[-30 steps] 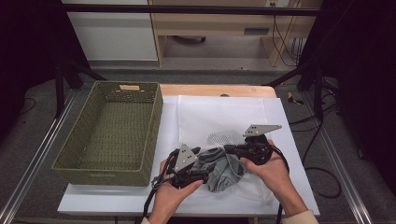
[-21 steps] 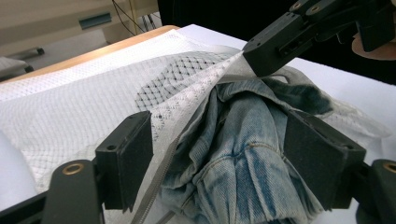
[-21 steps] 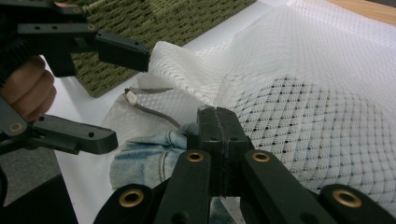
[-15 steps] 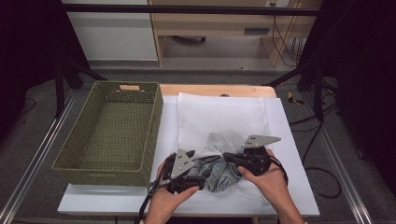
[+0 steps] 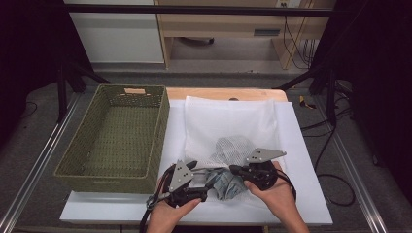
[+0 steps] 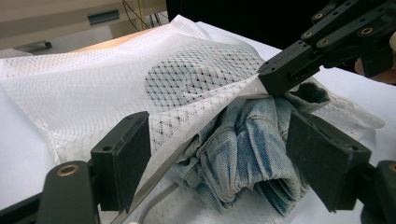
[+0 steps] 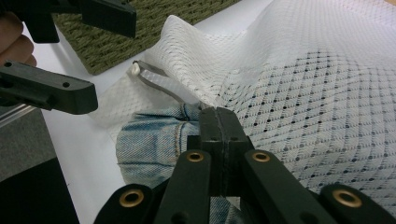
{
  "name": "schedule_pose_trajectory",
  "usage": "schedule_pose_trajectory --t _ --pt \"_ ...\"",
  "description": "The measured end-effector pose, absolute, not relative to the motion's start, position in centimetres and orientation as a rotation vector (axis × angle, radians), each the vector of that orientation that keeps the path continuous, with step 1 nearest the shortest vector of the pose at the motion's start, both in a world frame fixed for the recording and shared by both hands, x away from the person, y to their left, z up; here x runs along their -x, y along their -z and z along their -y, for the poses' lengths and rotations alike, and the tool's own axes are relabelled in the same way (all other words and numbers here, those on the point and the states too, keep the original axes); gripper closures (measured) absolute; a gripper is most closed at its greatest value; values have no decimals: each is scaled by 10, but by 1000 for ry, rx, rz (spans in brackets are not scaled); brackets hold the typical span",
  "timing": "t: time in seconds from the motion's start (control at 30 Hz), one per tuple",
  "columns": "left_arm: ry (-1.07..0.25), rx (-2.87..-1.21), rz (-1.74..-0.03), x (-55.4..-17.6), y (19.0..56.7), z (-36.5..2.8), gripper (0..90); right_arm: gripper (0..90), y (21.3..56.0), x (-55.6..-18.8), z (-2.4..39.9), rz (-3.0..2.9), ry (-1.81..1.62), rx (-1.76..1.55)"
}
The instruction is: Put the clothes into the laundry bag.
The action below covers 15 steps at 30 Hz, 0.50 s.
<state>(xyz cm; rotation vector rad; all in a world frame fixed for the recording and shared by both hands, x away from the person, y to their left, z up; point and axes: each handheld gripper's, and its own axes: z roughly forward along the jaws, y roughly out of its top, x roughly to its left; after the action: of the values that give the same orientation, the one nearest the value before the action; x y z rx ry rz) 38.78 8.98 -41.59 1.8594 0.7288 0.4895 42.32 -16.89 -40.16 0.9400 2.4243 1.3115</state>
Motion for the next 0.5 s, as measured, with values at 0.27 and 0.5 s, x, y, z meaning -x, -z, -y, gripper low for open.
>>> schedule_pose_trajectory --t 0.27,0.5 --pt "-495 -1863 -711 -381 418 -89 288 900 401 -424 173 -2413 -1327 -938" --pt "-443 -1884 -672 -376 420 -86 465 900 402 -423 175 -2409 -1327 -946"
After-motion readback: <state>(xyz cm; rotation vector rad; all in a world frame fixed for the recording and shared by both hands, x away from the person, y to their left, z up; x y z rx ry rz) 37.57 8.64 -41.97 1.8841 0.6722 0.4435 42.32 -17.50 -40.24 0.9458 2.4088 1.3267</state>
